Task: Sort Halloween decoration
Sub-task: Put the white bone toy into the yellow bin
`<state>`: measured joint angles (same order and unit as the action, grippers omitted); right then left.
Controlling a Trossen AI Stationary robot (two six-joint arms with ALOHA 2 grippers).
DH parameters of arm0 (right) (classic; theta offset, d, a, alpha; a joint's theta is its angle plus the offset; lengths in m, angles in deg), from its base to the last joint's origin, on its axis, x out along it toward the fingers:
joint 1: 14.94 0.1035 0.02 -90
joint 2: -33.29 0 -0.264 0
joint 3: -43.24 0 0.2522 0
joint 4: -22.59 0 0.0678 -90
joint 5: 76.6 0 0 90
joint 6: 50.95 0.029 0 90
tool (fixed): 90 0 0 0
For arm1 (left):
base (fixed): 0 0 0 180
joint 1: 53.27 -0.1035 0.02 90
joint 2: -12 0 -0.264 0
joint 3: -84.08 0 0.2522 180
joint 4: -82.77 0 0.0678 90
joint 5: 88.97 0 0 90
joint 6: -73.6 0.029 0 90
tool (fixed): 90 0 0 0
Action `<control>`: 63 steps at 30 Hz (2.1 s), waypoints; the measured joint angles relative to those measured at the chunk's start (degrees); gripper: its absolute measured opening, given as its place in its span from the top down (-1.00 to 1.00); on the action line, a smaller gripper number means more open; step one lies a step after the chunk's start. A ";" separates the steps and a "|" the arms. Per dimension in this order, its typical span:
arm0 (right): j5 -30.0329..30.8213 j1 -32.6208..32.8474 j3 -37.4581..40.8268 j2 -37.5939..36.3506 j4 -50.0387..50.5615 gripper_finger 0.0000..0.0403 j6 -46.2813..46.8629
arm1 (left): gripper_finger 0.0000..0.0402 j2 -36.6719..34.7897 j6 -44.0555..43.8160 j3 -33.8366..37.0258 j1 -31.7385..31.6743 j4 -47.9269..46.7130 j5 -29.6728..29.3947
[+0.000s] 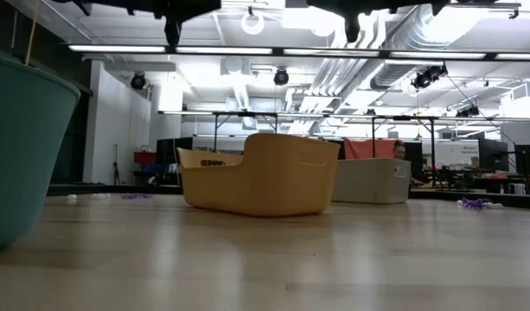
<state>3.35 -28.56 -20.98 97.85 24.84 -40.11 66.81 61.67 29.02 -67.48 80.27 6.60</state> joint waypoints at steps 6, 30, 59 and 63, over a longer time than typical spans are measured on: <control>0.29 0.02 -1.28 2.34 0.22 0.99 -0.36 | 1.00 0.65 -1.37 0.02 0.01 -2.59 0.11; 0.39 0.04 -1.28 2.55 1.03 0.99 -0.64 | 0.94 0.68 -9.65 -0.04 -6.11 -10.89 -6.46; 1.38 0.04 -1.26 2.55 6.65 0.99 -0.83 | 0.19 0.69 -59.28 16.86 -13.37 -54.34 -14.27; 1.37 0.04 -1.26 2.55 7.08 0.99 -0.83 | 0.22 0.70 -61.99 18.13 -13.37 -54.18 -17.10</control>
<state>4.72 -28.52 -22.24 100.40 31.91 -40.93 67.51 -0.32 47.14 -80.84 26.09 -10.50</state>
